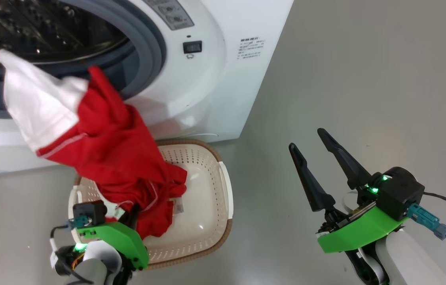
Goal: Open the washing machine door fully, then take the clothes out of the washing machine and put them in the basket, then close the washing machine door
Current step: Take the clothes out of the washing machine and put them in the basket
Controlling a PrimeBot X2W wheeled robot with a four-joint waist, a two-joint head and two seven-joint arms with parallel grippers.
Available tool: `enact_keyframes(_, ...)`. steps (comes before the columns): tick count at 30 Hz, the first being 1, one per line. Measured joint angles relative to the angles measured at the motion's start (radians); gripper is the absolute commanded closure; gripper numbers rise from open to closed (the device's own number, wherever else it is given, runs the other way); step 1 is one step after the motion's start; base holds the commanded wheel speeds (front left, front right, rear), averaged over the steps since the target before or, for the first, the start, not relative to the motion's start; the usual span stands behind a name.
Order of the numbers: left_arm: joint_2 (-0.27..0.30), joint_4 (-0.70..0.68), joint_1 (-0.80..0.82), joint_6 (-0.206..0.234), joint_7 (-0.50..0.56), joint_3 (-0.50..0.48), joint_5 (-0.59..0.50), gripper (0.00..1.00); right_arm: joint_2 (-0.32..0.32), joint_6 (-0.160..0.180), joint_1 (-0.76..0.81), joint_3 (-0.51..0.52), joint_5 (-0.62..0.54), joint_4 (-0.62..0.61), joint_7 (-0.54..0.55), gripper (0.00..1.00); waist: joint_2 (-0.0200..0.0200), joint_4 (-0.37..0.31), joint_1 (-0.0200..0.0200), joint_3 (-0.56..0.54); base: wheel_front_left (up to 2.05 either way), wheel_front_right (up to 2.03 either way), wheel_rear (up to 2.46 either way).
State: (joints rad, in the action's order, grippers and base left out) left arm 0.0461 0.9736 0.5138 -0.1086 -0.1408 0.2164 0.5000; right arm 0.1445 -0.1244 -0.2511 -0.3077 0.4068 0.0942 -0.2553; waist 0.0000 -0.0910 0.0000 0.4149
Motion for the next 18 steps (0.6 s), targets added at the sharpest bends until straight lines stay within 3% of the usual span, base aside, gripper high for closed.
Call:
enact_keyframes(14,-0.014,0.250,0.168,-0.015,0.009,0.048,0.063,1.00,0.006,0.000,-0.049,-0.008,0.000,-0.013,0.000,0.00,0.0000,-0.012,0.0000,0.109,0.00,0.00,0.00)
enact_keyframes(15,-0.014,0.258,0.179,-0.015,0.008,0.049,0.066,0.89,0.007,0.000,-0.054,-0.009,0.000,-0.013,0.000,0.00,0.0000,-0.013,0.0000,0.117,0.00,0.00,0.00)
enact_keyframes(16,-0.015,0.263,0.189,-0.015,0.007,0.052,0.067,0.64,0.007,0.000,-0.061,-0.011,0.000,-0.013,0.000,0.00,0.0000,-0.014,0.0000,0.125,0.00,0.00,0.00)
enact_keyframes(17,-0.015,0.267,0.197,-0.015,0.006,0.053,0.070,0.50,0.007,0.000,-0.068,-0.012,0.000,-0.014,0.000,0.00,0.0000,-0.014,0.0000,0.132,0.00,0.00,0.00)
enact_keyframes(18,-0.015,0.273,0.206,-0.015,0.006,0.053,0.077,0.11,0.007,0.000,-0.073,-0.014,0.000,-0.014,0.000,0.00,0.0000,-0.015,0.0000,0.139,0.00,0.00,0.00)
